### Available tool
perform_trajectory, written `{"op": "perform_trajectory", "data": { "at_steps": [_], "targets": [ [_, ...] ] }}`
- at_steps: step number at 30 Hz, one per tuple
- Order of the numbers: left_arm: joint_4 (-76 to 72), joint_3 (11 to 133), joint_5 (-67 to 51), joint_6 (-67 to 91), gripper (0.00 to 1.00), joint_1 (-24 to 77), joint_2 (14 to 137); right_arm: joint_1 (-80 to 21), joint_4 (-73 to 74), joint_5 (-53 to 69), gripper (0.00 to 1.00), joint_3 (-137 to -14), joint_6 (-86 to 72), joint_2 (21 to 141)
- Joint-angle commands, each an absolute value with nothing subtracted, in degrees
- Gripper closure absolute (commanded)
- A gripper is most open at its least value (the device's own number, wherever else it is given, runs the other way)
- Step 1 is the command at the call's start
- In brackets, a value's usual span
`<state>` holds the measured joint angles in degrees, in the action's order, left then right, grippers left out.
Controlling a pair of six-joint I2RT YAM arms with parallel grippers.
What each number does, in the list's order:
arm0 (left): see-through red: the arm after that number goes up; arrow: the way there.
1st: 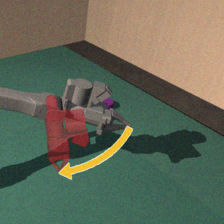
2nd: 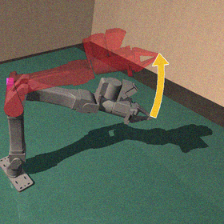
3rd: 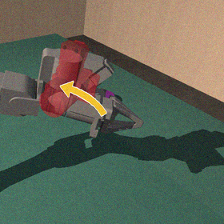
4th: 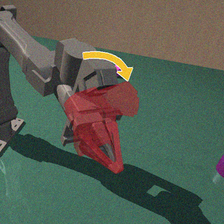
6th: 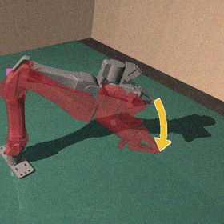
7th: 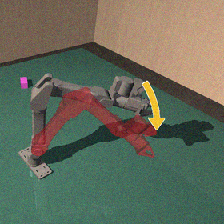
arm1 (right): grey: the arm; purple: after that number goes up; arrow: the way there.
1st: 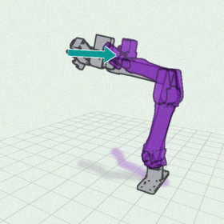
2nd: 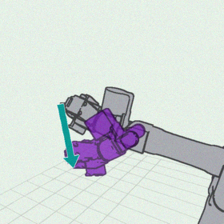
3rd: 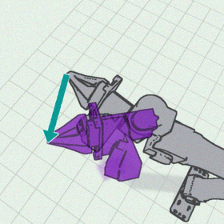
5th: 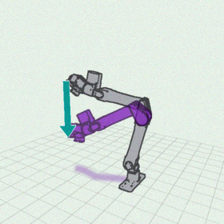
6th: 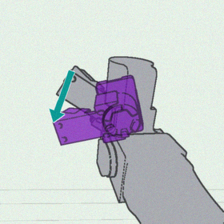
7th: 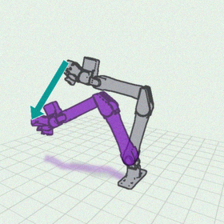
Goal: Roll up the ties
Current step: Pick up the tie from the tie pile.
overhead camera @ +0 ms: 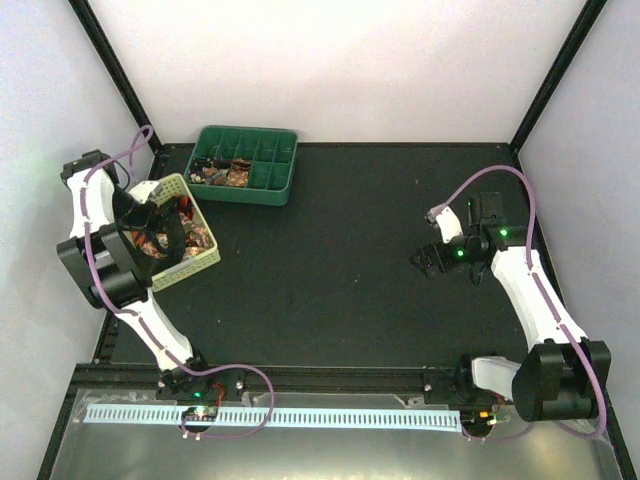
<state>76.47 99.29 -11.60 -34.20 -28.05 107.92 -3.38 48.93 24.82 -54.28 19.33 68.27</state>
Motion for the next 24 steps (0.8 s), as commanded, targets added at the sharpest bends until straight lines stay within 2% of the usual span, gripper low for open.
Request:
{"op": "perform_trajectory", "data": {
  "at_steps": [1,7,16,20,22,24],
  "targets": [
    [79.2,101.0,-12.2,-38.3,0.04,-28.0,111.5,-3.0,48.8,27.0,0.00,-55.2,19.0,69.8],
    [75.2,97.9,-10.2,-35.5,0.11,-25.3,113.1,-3.1,50.0,27.0,0.00,-57.7,19.2,72.6],
    [73.6,93.1,0.8,-42.7,0.12,-26.3,113.4,-3.0,50.0,26.7,0.00,-58.8,19.4,74.3],
    [72.6,91.5,1.7,-43.8,0.14,-26.1,114.4,-3.0,49.7,27.3,0.00,-58.2,19.1,74.5],
    [72.6,91.3,1.5,-43.6,0.20,-26.1,115.3,-3.0,49.9,27.0,0.00,-58.1,19.3,74.3],
    [72.8,91.4,1.4,-43.3,0.34,-26.2,115.7,-3.0,50.0,26.5,0.00,-58.0,19.5,74.0]
  ]
}}
